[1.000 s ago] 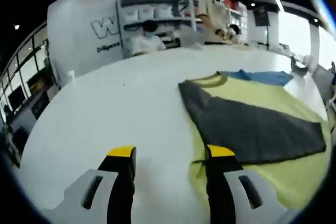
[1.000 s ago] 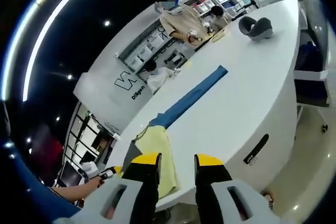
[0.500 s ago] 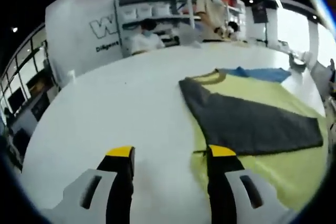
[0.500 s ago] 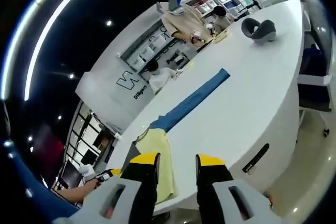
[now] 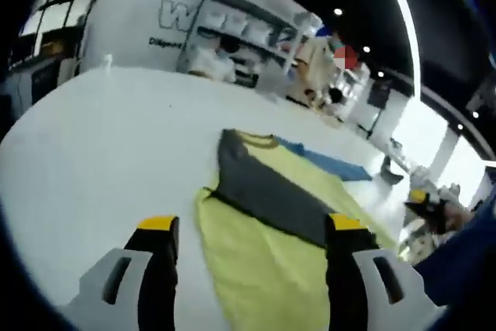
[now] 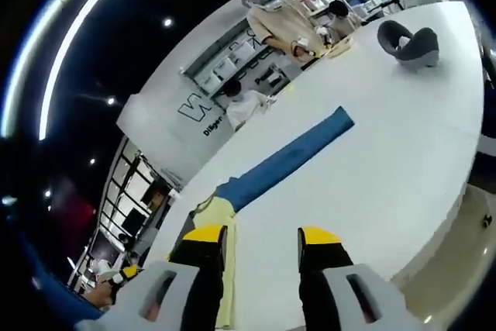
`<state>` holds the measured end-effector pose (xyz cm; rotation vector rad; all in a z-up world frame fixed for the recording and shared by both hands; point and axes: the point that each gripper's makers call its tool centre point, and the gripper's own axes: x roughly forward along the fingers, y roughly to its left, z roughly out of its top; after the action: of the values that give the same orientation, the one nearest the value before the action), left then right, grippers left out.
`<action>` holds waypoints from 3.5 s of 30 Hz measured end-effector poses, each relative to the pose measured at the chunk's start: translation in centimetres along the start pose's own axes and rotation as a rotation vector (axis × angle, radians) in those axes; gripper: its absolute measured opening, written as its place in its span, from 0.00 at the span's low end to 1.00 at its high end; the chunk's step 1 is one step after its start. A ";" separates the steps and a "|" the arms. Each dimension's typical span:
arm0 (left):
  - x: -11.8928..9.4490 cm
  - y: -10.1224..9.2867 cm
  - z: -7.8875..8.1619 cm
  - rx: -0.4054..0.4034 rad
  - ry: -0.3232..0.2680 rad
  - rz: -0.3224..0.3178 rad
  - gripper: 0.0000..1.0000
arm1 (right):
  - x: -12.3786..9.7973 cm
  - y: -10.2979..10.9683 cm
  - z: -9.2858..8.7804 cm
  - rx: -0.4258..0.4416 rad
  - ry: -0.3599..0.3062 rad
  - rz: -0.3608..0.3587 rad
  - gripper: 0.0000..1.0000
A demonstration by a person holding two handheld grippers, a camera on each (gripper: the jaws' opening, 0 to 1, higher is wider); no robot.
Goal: Fold the garment on the visible template until the final outline fits inside the template.
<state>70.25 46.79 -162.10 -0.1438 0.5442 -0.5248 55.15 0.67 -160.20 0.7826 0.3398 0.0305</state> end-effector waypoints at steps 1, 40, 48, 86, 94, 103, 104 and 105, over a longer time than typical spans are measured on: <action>-1.4 -1.3 -0.3 -0.090 -0.018 -0.037 0.92 | 1.0 -0.5 0.7 -0.001 0.014 0.007 0.34; -6.3 -9.9 -4.4 -0.216 -0.062 0.153 0.98 | 15.1 -11.6 12.5 0.591 0.029 -0.008 0.48; -6.7 -10.1 -5.0 -0.220 -0.064 0.197 0.98 | 17.6 -12.2 13.6 0.596 0.031 -0.010 0.43; -7.7 -10.5 -5.5 -0.213 -0.049 0.177 0.99 | 19.7 -8.2 16.9 0.503 -0.070 0.047 0.00; -8.9 -9.2 -5.6 -0.229 -0.071 0.187 0.98 | 21.2 -0.8 17.6 0.477 -0.042 0.190 0.00; -11.7 -5.3 -6.4 -0.247 -0.078 0.198 0.99 | 22.7 12.1 15.3 0.421 0.051 0.373 0.00; -11.7 -5.2 -6.5 -0.248 -0.077 0.197 0.99 | 22.7 13.7 14.5 0.416 0.069 0.388 0.00; -11.8 -5.1 -6.5 -0.248 -0.075 0.195 0.99 | 22.6 14.3 14.1 0.417 0.074 0.392 0.00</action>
<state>56.00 48.54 -160.87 -0.3418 0.5423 -0.2592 82.32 4.63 -147.52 1.2557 0.2606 0.3672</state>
